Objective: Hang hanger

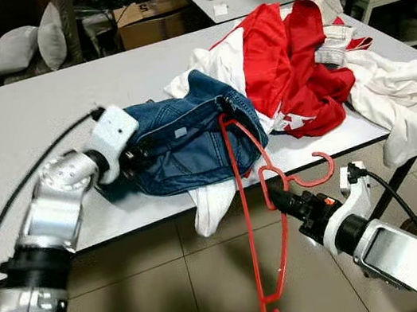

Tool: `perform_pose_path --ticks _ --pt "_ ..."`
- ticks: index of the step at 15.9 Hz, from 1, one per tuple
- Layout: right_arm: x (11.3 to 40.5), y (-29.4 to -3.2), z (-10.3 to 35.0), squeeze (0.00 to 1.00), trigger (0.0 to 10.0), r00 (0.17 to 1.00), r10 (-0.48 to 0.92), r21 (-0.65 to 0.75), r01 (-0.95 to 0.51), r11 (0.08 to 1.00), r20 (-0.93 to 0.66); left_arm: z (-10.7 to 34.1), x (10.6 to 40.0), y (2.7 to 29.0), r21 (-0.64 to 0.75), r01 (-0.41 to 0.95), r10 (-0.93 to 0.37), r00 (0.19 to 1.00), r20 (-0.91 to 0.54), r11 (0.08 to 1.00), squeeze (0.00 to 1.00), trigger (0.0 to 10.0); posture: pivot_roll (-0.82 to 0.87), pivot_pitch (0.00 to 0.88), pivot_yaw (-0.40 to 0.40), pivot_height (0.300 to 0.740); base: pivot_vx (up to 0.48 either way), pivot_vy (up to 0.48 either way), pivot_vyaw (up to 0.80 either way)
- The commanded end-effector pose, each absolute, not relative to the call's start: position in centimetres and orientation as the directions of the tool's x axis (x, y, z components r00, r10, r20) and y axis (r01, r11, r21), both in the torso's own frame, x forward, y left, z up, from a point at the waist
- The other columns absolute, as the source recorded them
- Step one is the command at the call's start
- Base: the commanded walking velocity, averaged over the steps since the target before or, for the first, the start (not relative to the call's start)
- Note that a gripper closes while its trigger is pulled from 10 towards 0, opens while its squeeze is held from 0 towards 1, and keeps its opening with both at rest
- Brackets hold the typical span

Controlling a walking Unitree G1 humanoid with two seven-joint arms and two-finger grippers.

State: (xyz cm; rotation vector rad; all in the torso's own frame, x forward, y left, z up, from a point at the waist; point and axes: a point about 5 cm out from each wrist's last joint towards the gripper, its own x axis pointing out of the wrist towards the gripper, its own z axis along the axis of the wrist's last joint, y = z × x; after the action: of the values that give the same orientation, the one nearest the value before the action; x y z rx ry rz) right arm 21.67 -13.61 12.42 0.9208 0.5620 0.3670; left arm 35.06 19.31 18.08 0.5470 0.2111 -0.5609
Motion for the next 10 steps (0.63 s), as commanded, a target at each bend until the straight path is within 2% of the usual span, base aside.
perform_pose_path --ticks 1,3,5,6,7,8,10 --pt "21.3 -12.3 12.8 0.0 10.0 0.796 0.55 0.861 -0.074 0.503 -0.253 17.8 34.8 19.2 0.373 0.576 -0.474 0.815 -0.335 0.728 0.0 10.0 -0.05 0.0 0.067 0.74 0.0 0.0 0.0" --pt "20.8 -11.9 12.7 0.0 10.0 0.778 0.57 0.855 -0.086 0.511 -0.263 17.5 35.5 19.6 0.493 0.506 -0.399 0.862 -0.312 0.707 0.0 10.0 -0.04 0.0 0.059 0.74 0.0 0.0 0.0" --pt "20.5 -11.8 12.6 0.0 10.0 0.77 0.578 0.852 -0.088 0.516 -0.271 18.8 36.0 18.2 0.495 0.496 -0.453 0.866 -0.214 0.714 0.0 10.0 -0.03 0.0 0.057 0.74 0.0 0.0 0.0" --pt "20.4 -11.7 12.6 0.0 10.0 0.767 0.58 0.851 -0.088 0.517 -0.273 19.5 35.9 16.3 0.459 0.569 -0.564 0.809 -0.164 0.683 0.0 10.0 -0.03 0.0 0.055 0.74 0.0 0.0 0.0" --pt "20.4 -11.7 12.6 0.0 10.0 0.767 0.58 0.852 -0.087 0.517 -0.274 19.6 35.8 15.4 0.431 0.614 -0.613 0.773 -0.163 0.661 0.0 10.0 -0.03 0.0 0.055 0.74 0.0 0.0 0.0" --pt "20.4 -11.7 12.5 0.0 10.0 0.767 0.579 0.85 -0.085 0.52 -0.278 18.7 35.7 13.4 0.441 0.721 -0.701 0.67 -0.246 0.534 0.0 10.0 -0.04 0.0 0.057 0.74 0.0 0.0 0.0" --pt "20.4 -11.7 12.6 0.0 10.0 0.77 0.574 0.848 -0.086 0.523 -0.277 18.7 36.3 12.0 0.433 0.746 -0.73 0.637 -0.246 0.506 0.0 10.0 -0.05 0.0 0.064 0.74 0.0 0.0 0.0"
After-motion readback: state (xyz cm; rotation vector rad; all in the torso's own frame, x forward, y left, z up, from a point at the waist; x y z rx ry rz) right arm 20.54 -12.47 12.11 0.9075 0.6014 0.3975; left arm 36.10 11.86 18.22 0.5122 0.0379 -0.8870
